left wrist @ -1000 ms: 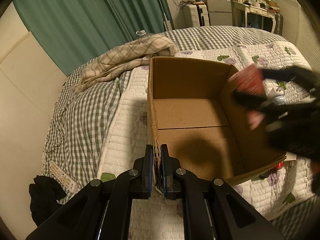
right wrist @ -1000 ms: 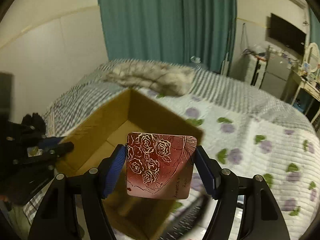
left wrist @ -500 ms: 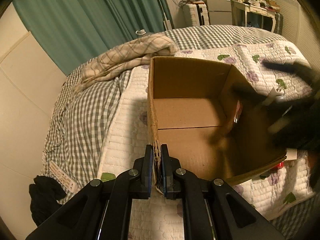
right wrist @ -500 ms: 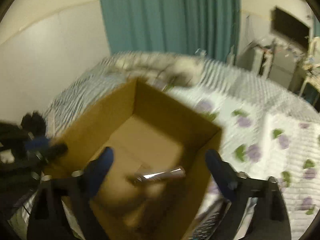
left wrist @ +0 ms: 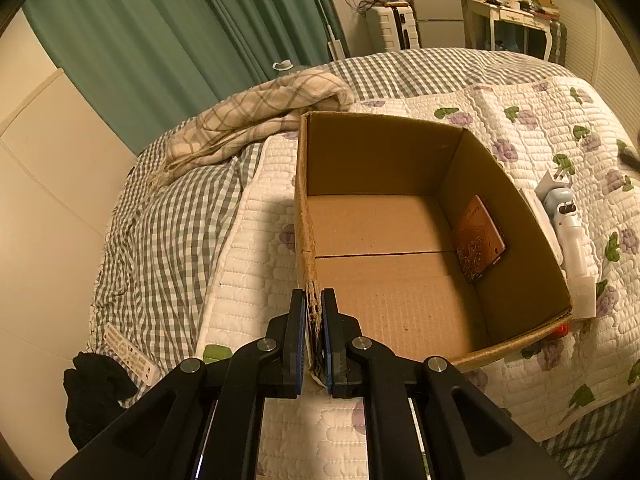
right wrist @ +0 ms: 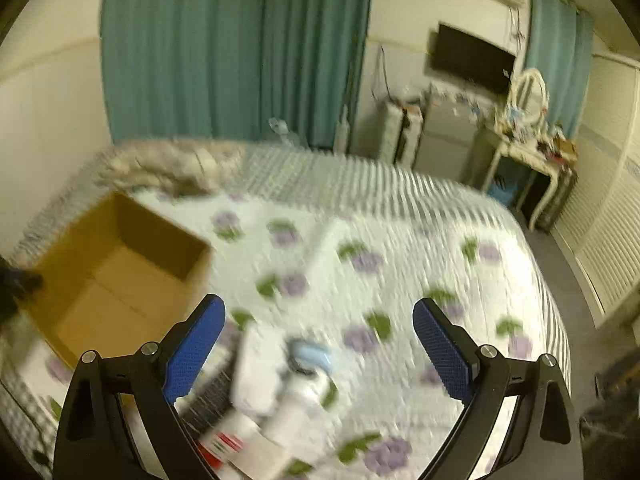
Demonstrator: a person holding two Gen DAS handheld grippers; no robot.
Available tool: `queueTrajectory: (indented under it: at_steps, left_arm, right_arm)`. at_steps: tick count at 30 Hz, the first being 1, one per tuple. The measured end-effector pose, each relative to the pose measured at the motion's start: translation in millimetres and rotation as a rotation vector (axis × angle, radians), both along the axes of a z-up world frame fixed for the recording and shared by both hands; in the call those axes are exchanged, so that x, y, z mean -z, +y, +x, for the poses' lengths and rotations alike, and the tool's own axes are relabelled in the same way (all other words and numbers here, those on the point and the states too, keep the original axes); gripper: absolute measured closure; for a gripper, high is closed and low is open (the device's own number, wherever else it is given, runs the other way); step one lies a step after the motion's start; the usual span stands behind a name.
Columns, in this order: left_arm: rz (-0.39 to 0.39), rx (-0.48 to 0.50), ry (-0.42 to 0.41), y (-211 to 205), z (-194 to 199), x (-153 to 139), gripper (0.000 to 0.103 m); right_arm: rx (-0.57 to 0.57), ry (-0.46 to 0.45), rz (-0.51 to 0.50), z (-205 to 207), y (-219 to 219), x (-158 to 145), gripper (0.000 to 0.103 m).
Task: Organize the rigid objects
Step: 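Carry the pink card into the box and open the right gripper, then grasp the white bottle with blue cap with the right gripper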
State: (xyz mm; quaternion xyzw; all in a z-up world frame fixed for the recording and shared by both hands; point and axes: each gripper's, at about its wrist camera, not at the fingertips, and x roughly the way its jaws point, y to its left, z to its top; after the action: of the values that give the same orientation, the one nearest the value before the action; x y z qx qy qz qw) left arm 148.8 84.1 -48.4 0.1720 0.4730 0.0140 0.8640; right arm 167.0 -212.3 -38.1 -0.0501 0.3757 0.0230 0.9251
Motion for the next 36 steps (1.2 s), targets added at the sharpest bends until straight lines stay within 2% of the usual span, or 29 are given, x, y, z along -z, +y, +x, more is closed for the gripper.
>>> queueTrajectory:
  at_steps: [5, 8, 13, 15, 18, 24, 26, 28, 32, 36]
  left_arm:
    - [0.003, -0.001, 0.001, 0.6, -1.8, 0.2, 0.096]
    - [0.003, -0.001, 0.001, 0.8, -1.6, 0.1, 0.096]
    - [0.002, -0.002, 0.001, 0.9, -1.6, 0.0, 0.096]
    - [-0.001, -0.002, 0.002, 1.0, -2.3, 0.0, 0.096]
    - [0.002, -0.002, 0.002, 1.1, -2.3, -0.4, 0.096]
    - [0.003, -0.003, 0.003, 1.0, -2.7, -0.7, 0.096]
    - [0.006, -0.002, 0.002, 0.9, -2.5, -0.4, 0.096]
    - [0.008, -0.001, 0.003, 1.5, -3.3, -0.3, 0.096]
    - [0.009, -0.001, 0.003, 1.1, -3.2, 0.0, 0.096]
    - [0.009, 0.0, 0.003, 1.4, -3.3, 0.2, 0.096]
  right_arm:
    - [0.02, 0.171, 0.002, 6.8, -7.2, 69.4, 0.007]
    - [0.018, 0.232, -0.011, 10.0, -5.7, 99.5, 0.007]
    - [0.02, 0.291, -0.034, 14.5, -1.3, 126.7, 0.008]
    - [0.022, 0.31, -0.036, 16.8, -0.3, 131.1, 0.009]
    - [0.034, 0.343, -0.031, 23.0, -0.5, 140.8, 0.019]
    - [0.068, 0.353, 0.021, 40.8, -7.3, 148.7, 0.023]
    - [0.073, 0.353, 0.038, 46.6, -9.6, 150.0, 0.029]
    - [0.061, 0.381, 0.065, 55.6, -9.6, 156.4, 0.048]
    - [0.06, 0.374, 0.041, 58.3, -4.6, 158.7, 0.051]
    - [0.059, 0.351, 0.074, 54.2, -7.0, 152.7, 0.051]
